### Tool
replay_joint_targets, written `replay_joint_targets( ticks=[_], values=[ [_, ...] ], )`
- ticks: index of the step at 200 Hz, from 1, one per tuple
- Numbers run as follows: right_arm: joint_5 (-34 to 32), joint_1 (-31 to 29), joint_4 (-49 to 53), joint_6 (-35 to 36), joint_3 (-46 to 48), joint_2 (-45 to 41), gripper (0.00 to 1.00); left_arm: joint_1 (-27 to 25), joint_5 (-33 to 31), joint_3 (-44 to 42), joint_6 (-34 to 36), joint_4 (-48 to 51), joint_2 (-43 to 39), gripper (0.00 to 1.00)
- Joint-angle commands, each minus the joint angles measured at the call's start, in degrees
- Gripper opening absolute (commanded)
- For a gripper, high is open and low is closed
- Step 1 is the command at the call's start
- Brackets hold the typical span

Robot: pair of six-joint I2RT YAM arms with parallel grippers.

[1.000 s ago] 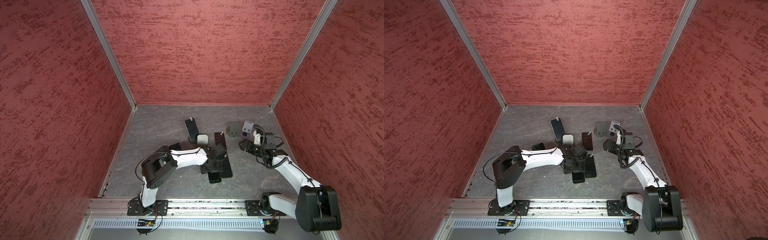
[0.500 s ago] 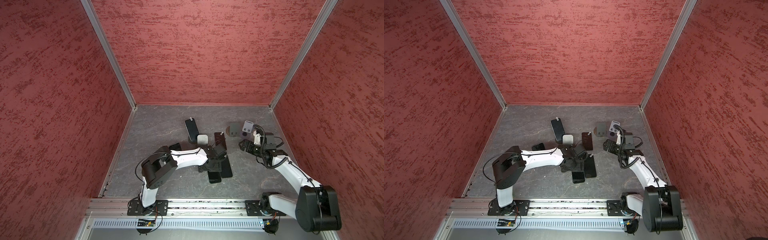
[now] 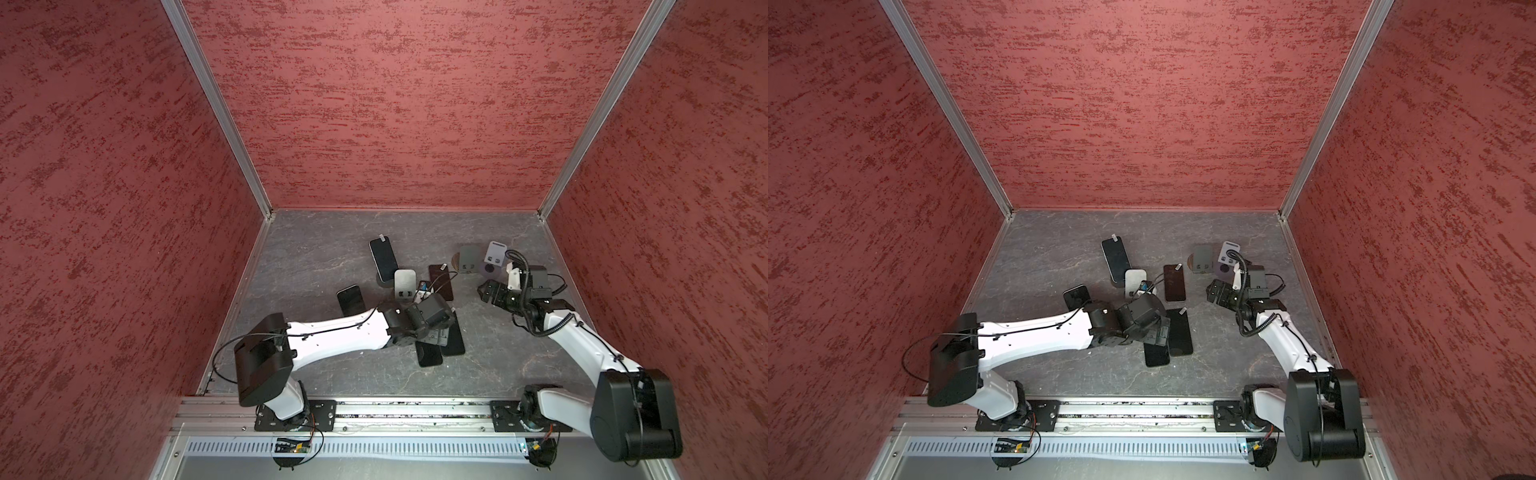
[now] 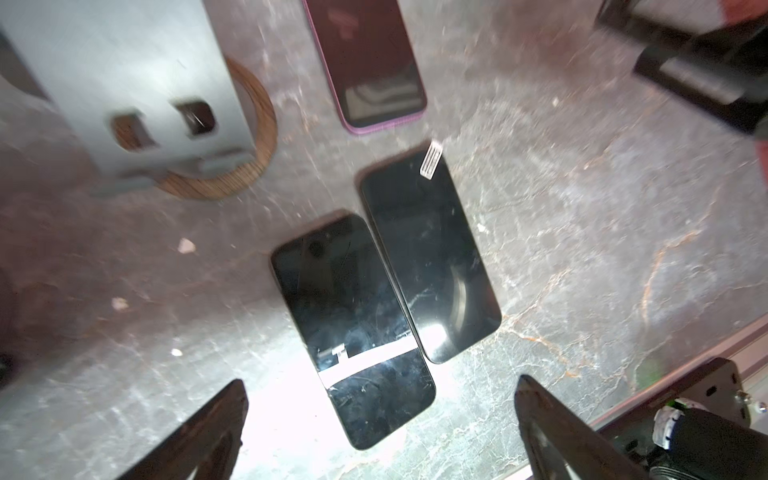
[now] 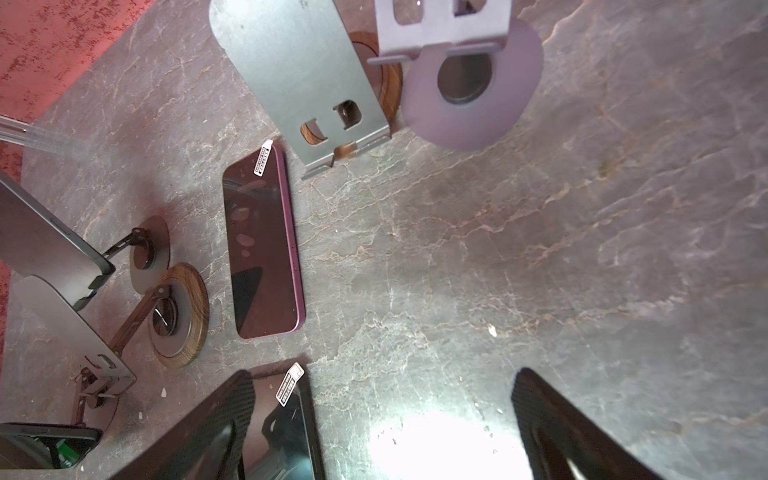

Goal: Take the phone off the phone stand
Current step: 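Draw the left gripper back while the right gripper moves toward the empty wooden-base stand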

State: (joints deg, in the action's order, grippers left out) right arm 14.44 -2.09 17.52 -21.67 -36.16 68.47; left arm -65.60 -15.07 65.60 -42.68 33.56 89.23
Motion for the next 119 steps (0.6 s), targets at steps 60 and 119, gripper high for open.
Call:
replay_joint_targets(
  ticks=[60, 119],
  values=[
    [-7.0, -5.2, 8.0, -2.4, -6.4, -3.4, 0.99, 2.8, -9.9, -11.6, 0.1, -4.7, -15.0, 1.0],
    [-11.9, -15.8, 9.6, -6.0, -12.8, 0.3, 0.99, 5.6, -9.6, -15.1, 2.9, -3.6, -26.6, 1.0]
  ],
)
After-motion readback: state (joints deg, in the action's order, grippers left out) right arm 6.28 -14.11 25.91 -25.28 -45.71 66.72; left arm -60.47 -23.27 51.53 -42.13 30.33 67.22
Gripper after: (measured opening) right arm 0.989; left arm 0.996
